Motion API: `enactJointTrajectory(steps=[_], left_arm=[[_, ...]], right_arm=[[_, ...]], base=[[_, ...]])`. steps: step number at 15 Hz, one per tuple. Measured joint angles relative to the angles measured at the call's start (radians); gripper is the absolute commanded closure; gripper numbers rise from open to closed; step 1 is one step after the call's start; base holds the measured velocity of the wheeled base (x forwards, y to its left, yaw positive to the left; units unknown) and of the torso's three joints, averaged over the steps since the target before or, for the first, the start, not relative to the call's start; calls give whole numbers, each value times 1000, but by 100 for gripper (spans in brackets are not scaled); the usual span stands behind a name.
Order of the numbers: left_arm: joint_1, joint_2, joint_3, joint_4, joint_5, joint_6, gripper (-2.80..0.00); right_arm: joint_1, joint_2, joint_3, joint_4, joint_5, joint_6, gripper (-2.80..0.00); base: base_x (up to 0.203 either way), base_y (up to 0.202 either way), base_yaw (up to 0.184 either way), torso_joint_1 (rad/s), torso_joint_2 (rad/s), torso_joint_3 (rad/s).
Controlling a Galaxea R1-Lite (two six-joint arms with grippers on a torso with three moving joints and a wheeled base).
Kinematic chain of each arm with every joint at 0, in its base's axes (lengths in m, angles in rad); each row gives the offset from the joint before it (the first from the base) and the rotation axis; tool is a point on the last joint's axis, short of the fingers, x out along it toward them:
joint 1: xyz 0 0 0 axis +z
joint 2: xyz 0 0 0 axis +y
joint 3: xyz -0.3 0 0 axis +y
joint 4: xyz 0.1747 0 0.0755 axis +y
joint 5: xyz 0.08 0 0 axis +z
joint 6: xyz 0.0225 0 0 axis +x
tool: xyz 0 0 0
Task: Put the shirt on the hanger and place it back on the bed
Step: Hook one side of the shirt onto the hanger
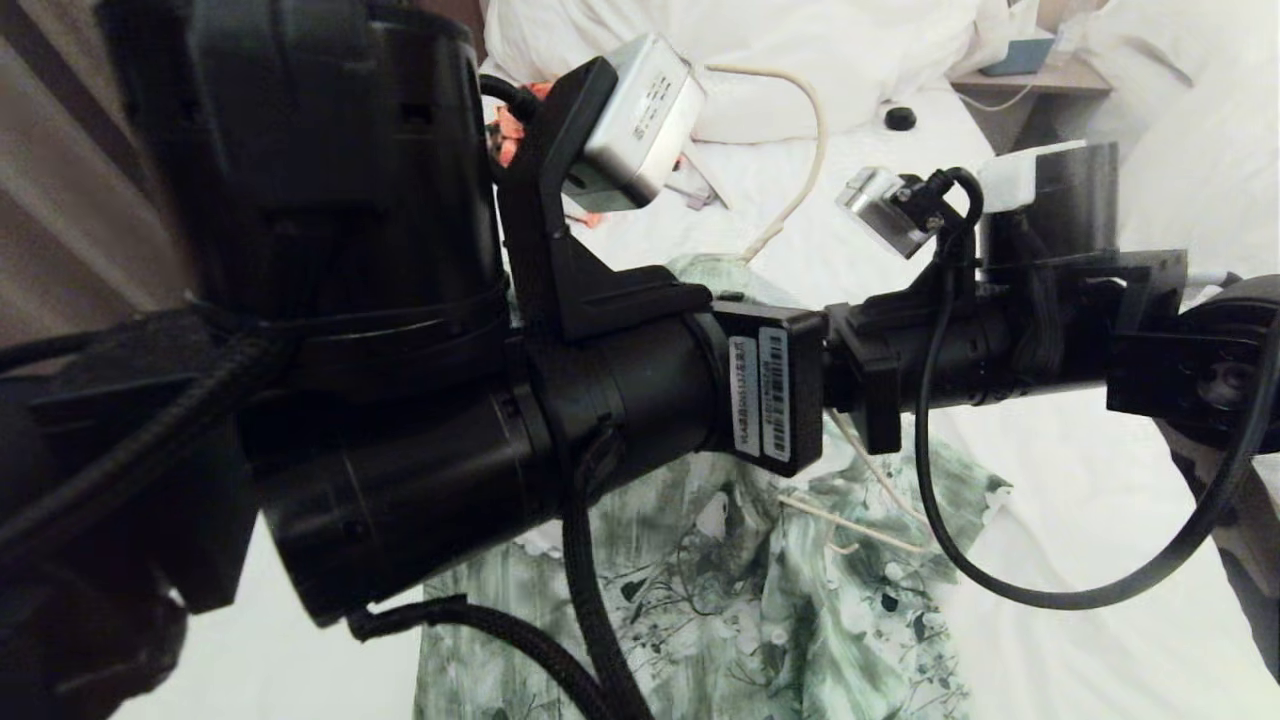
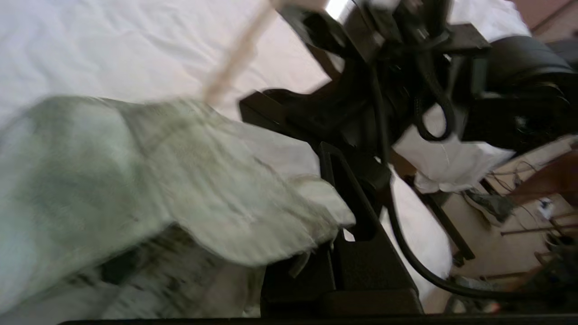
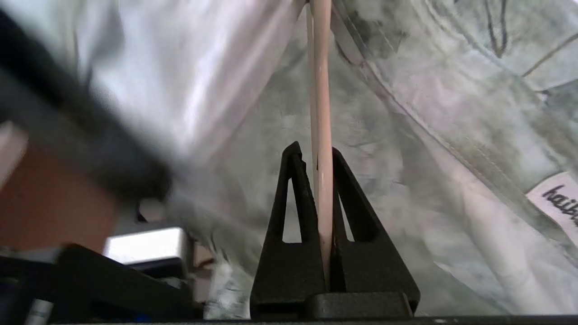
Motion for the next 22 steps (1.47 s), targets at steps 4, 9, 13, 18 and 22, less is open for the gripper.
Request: enactJointTrajectory(steps=[4, 9, 13, 18, 22], left_arm=[[-77, -18, 26, 0, 6, -5, 0], [-111, -10, 45, -2, 33, 2, -280], [-113, -9, 57, 3, 32, 3, -280], [-133, -36, 153, 75, 26, 7, -280], [-159, -45, 191, 86, 24, 7, -280]], right_arm=[[12, -39, 14, 5, 0, 18, 0], [8, -79, 38, 6, -4, 16, 0], [-16, -93, 45, 3, -5, 14, 0], [-42, -86, 19, -55, -13, -12, 0], [-38, -76, 44, -153, -6, -14, 0]], base=[[0, 0, 0, 0, 0, 0], [0, 0, 0, 0, 0, 0], [0, 0, 0, 0, 0, 0], [0, 0, 0, 0, 0, 0], [0, 0, 0, 0, 0, 0]])
